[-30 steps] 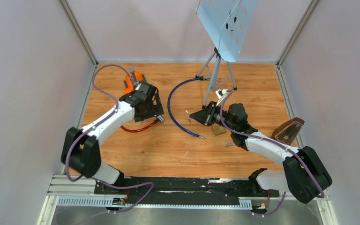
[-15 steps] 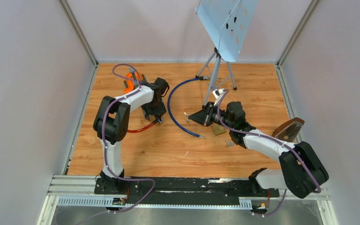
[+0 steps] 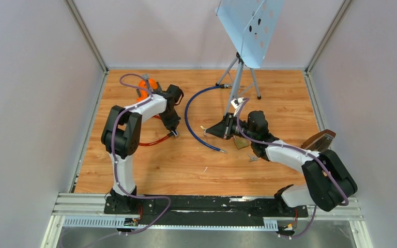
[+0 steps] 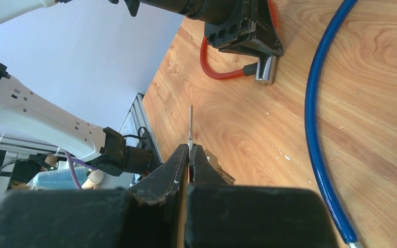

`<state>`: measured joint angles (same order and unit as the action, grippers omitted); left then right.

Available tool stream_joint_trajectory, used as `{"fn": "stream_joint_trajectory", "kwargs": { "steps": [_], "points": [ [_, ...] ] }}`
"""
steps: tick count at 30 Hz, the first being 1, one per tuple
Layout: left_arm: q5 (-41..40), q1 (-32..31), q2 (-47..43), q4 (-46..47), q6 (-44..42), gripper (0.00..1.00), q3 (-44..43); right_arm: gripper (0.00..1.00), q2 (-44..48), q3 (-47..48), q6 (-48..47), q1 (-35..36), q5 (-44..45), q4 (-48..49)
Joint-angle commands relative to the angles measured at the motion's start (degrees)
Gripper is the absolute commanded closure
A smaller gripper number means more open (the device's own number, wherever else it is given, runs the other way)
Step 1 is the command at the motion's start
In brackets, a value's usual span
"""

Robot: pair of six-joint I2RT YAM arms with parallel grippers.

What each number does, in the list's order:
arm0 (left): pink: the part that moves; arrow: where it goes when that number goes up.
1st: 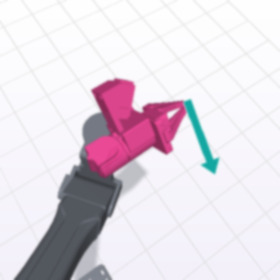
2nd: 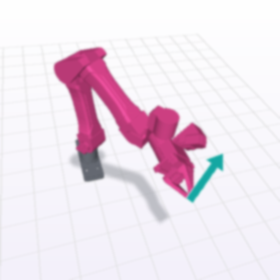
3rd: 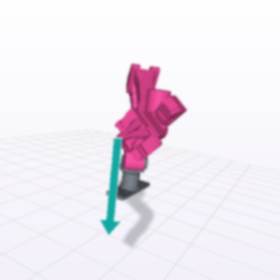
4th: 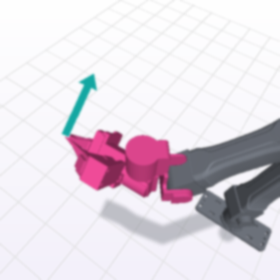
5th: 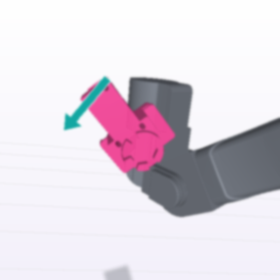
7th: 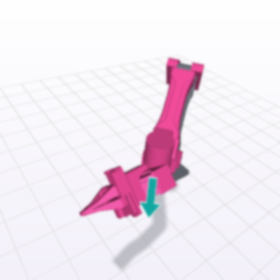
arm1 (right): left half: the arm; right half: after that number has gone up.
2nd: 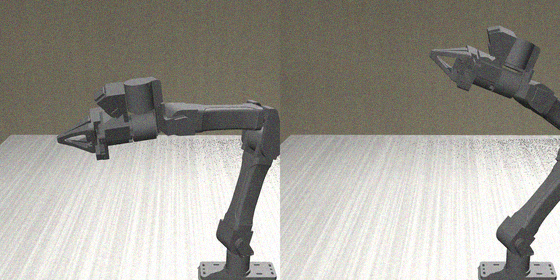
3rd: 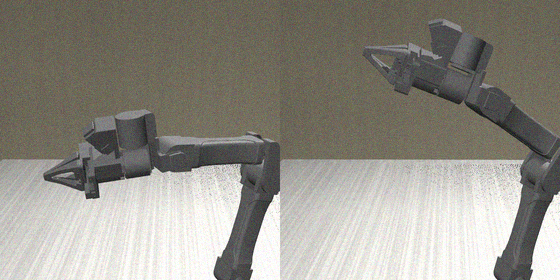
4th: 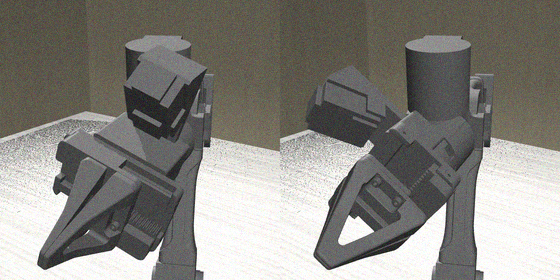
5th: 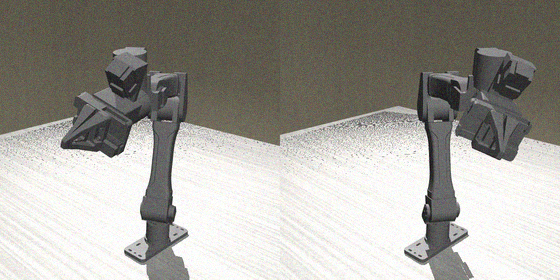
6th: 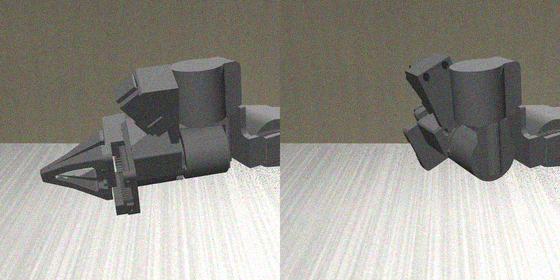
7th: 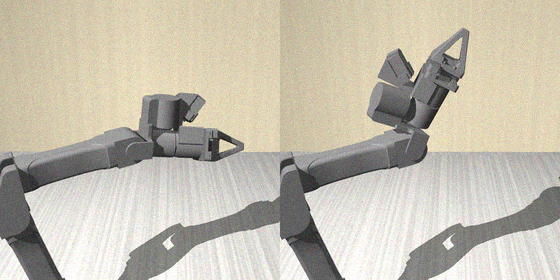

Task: Unlock with the key

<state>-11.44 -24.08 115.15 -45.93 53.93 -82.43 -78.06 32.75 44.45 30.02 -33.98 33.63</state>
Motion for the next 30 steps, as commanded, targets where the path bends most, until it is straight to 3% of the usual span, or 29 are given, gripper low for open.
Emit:
{"fn": "stream_joint_trajectory", "kwargs": {
  "steps": [1, 2, 4, 9, 16, 30],
  "points": [
    [6.0, 0.0, -3.9, 3.1, 4.6, 0.8, 5.0, 1.0, -1.7, 2.5, 2.3, -0.2, -3.9, 5.6],
    [7.4, 0.0, -5.0, 3.5, 4.9, 0.92, 6.2, 1.0, -2.1, 2.5, 2.8, -0.1, -4.5, 6.1],
    [9.9, 0.1, -8.4, 5.2, 5.9, 1.0, 8.2, 1.0, -3.0, 2.6, 3.7, -0.1, -5.7, 6.8],
    [14.8, 0.1, -19.1, 12.3, 11.4, 1.0, 15.0, 1.0, -4.1, 2.8, 5.4, 0.2, -7.5, 8.4],
    [14.7, 0.0, -29.3, 10.7, 21.4, 1.0, 18.0, 1.0, -4.9, 3.6, 6.4, 1.6, -8.5, 9.0],
    [17.5, 0.0, -39.5, 16.0, 28.0, 1.0, 22.2, 1.0, -11.1, 7.6, 9.5, 3.1, -11.4, 8.8]
  ]
}}
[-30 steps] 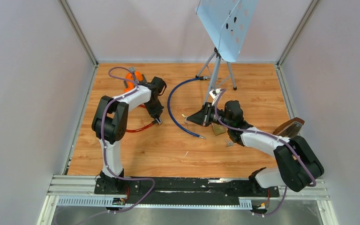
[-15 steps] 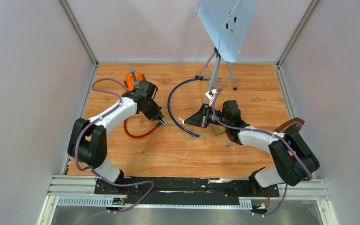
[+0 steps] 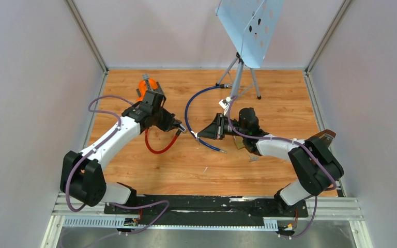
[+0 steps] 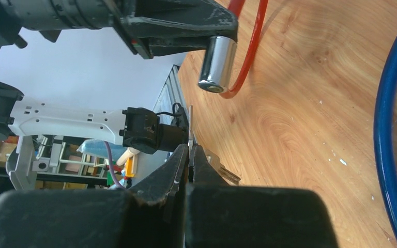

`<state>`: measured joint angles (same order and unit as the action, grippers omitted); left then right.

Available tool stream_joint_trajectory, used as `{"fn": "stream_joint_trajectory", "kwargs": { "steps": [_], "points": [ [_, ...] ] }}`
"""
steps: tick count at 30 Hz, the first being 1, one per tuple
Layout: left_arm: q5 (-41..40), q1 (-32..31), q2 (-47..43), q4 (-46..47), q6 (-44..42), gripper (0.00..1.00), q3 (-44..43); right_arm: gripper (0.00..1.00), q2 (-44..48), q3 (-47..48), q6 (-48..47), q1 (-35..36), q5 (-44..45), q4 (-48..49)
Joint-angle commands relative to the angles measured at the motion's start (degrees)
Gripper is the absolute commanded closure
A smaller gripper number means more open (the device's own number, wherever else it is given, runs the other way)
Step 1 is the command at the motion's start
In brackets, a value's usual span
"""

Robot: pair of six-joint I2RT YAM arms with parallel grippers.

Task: Unlock with the key

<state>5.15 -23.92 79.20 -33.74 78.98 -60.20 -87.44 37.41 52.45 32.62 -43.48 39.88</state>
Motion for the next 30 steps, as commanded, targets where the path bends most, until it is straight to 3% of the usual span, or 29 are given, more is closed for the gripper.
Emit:
{"fn": "stream_joint_trajectory", "kwargs": {
  "steps": [1, 30],
  "points": [
    [0.9, -0.2, -3.8, 3.9, 3.0, 1.0, -0.1, 1.0, -2.4, 3.2, 1.8, 0.5, -2.1, 2.6],
    [2.1, -0.2, -5.6, 7.5, 3.0, 1.0, 1.9, 1.0, -7.2, 6.4, 5.3, 0.9, -0.3, 4.6]
  ]
}}
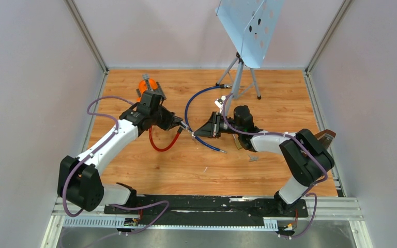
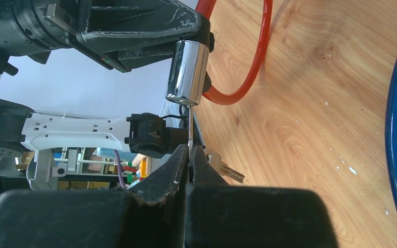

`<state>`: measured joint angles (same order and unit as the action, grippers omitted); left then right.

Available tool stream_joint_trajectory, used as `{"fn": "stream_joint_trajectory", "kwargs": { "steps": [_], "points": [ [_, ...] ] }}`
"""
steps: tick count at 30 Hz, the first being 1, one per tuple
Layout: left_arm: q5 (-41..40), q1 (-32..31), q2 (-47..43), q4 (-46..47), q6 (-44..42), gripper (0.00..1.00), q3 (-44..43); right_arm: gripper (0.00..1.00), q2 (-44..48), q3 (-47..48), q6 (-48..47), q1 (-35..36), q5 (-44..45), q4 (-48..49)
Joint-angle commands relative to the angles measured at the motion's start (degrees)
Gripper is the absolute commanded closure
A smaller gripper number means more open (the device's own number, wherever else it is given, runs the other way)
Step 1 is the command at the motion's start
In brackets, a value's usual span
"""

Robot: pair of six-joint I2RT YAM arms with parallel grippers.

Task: Unlock with the key

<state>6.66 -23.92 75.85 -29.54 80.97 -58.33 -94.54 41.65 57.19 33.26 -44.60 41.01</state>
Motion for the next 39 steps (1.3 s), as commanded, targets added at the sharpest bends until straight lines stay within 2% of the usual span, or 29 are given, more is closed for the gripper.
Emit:
{"fn": "stream_joint_trajectory", "kwargs": {
  "steps": [1, 39],
  "points": [
    [0.5, -0.2, -2.3, 3.3, 1.0, 1.0, 0.1, 1.0, -0.1, 2.2, 0.5, 0.3, 0.9, 3.5],
    [-0.5, -0.2, -2.9, 3.3, 1.4, 1.0, 0.8, 1.0, 2.8, 0.2, -0.4, 0.3, 5.0, 2.9]
  ]
}}
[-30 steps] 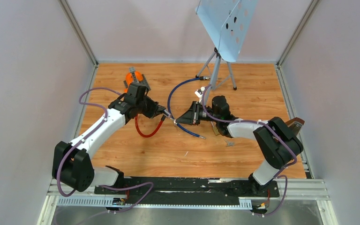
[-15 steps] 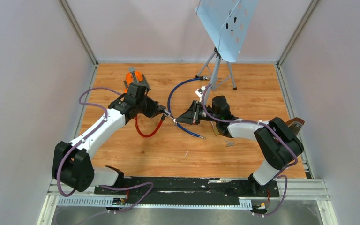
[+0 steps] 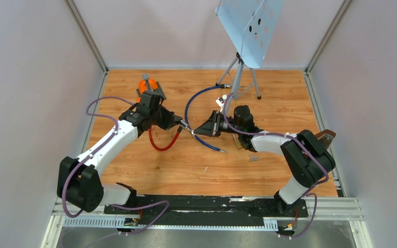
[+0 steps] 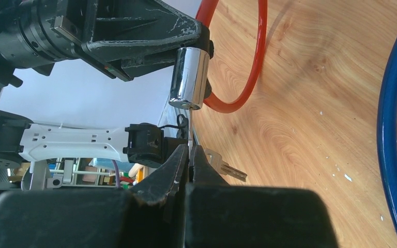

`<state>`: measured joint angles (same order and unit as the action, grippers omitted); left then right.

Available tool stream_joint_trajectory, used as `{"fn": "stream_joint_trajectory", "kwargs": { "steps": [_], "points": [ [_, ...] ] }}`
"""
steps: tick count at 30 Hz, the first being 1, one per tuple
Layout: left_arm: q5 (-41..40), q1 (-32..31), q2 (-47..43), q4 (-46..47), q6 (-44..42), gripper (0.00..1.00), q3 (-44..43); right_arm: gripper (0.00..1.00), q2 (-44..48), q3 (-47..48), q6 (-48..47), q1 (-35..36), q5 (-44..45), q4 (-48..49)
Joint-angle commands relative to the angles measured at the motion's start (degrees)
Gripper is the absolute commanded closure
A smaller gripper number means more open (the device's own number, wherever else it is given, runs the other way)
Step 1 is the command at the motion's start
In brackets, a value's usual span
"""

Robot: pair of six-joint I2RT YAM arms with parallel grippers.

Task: Unlock with the key

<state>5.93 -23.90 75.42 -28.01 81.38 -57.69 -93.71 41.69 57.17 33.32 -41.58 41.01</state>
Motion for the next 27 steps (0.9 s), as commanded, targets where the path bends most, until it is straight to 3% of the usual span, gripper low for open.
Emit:
{"fn": "stream_joint_trajectory", "kwargs": {
  "steps": [1, 27],
  "points": [
    [0.2, -0.2, -2.5, 1.7, 1.0, 1.0, 0.2, 1.0, 2.1, 0.0, -0.4, 0.3, 2.2, 2.9],
    [0.0, -0.2, -2.4, 1.9, 3.5, 1.0, 2.2, 1.0, 3.8, -1.4, -0.3, 0.3, 4.2, 3.4]
  ]
}}
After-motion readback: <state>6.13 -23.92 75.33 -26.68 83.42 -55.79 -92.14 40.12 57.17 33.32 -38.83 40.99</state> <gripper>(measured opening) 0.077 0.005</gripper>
